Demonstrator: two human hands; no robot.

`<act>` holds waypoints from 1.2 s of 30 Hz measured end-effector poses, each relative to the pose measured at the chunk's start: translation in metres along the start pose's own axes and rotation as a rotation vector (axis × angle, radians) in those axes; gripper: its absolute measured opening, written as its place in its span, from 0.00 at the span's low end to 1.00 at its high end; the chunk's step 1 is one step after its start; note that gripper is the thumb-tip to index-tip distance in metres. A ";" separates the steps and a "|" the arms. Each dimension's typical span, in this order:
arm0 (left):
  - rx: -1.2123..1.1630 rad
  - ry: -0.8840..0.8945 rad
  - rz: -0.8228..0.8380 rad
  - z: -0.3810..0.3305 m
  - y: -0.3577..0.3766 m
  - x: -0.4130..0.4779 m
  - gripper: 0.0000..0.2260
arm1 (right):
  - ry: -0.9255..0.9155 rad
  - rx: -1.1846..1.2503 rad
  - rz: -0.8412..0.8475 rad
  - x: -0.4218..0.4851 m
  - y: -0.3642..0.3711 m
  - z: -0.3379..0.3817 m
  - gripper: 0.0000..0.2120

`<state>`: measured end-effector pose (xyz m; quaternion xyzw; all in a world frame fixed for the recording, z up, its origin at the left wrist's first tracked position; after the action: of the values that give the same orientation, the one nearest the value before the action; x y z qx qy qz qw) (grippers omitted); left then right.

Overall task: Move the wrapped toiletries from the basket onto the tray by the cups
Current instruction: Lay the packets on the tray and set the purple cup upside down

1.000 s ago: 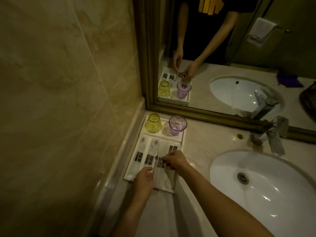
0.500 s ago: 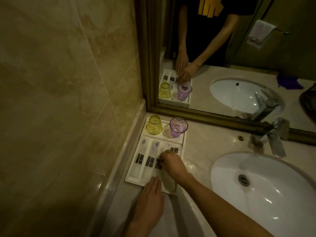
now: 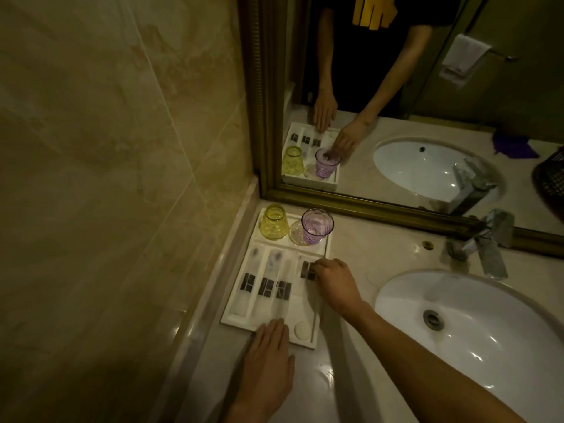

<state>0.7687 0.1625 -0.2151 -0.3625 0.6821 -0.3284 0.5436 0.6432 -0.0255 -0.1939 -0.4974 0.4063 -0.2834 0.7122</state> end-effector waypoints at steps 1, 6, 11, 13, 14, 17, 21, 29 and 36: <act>0.001 -0.018 0.011 0.001 0.002 0.001 0.30 | -0.017 -0.024 0.032 0.000 0.003 -0.003 0.18; -0.008 -0.023 0.023 0.007 0.007 0.005 0.30 | -0.051 -0.117 0.032 -0.001 0.009 -0.006 0.20; -0.035 -0.003 -0.021 0.005 0.001 0.006 0.30 | -0.017 -0.077 0.071 0.001 0.007 -0.007 0.21; -0.053 0.076 -0.030 -0.004 -0.001 0.006 0.29 | -0.010 -0.061 0.058 0.002 0.005 -0.008 0.23; -0.051 0.127 -0.027 -0.011 -0.001 0.007 0.28 | -0.017 -0.057 0.054 0.002 0.005 -0.007 0.23; -0.018 0.213 -0.001 -0.029 -0.002 0.009 0.27 | -0.036 -0.069 0.088 0.004 0.006 -0.005 0.21; 0.002 0.203 0.028 -0.034 0.000 0.011 0.27 | -0.020 -0.065 0.139 0.007 0.008 -0.006 0.21; -0.024 0.215 0.022 -0.033 0.001 0.009 0.27 | -0.164 -0.197 0.129 0.023 -0.005 0.012 0.19; -0.047 0.197 0.042 -0.033 0.001 0.007 0.27 | -0.250 -0.416 0.151 0.037 -0.010 0.026 0.13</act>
<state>0.7349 0.1588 -0.2130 -0.3270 0.7471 -0.3348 0.4720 0.6845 -0.0461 -0.1906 -0.6326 0.4006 -0.0759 0.6585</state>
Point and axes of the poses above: each hand's wrist, its own x-axis towards the middle knuckle, its own y-axis out of the palm, z = x × y, the point moved 5 cm from there along x, towards the middle knuckle, and after that the axes turned 14 degrees about z, right-handed, at the moved point
